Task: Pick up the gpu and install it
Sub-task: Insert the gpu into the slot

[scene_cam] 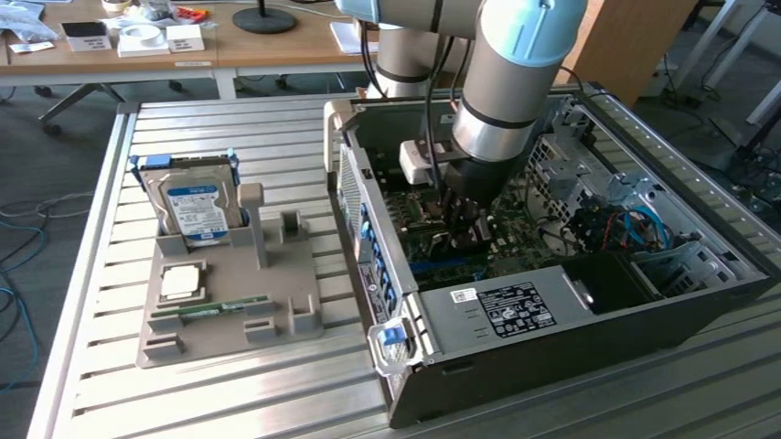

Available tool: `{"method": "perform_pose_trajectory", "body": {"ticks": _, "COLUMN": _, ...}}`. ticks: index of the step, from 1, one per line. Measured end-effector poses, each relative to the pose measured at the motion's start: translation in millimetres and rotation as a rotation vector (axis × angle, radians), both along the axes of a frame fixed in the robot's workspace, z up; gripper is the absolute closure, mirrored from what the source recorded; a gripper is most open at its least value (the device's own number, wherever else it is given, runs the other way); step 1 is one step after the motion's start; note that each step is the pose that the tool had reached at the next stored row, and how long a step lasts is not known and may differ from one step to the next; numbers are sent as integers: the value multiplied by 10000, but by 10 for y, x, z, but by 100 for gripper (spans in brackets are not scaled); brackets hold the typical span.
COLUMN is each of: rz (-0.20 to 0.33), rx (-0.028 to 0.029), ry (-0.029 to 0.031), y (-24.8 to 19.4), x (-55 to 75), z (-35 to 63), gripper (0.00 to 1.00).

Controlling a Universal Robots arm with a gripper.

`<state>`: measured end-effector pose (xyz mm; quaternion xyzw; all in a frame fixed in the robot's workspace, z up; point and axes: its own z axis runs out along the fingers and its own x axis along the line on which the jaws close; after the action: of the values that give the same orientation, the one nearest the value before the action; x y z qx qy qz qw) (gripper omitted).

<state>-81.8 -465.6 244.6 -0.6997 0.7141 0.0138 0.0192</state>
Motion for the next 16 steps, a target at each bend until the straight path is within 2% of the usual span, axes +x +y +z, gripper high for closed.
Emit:
{"method": "perform_pose_trajectory", "body": {"ticks": 10, "rz": 1, "rx": -13, "ry": 7, "y": -1, "x": -17, "z": -29, "gripper": 73}}
{"method": "perform_pose_trajectory", "body": {"ticks": 16, "rz": 0, "rx": -1, "ry": 1, "y": 0, "x": -17, "z": -41, "gripper": 73}}
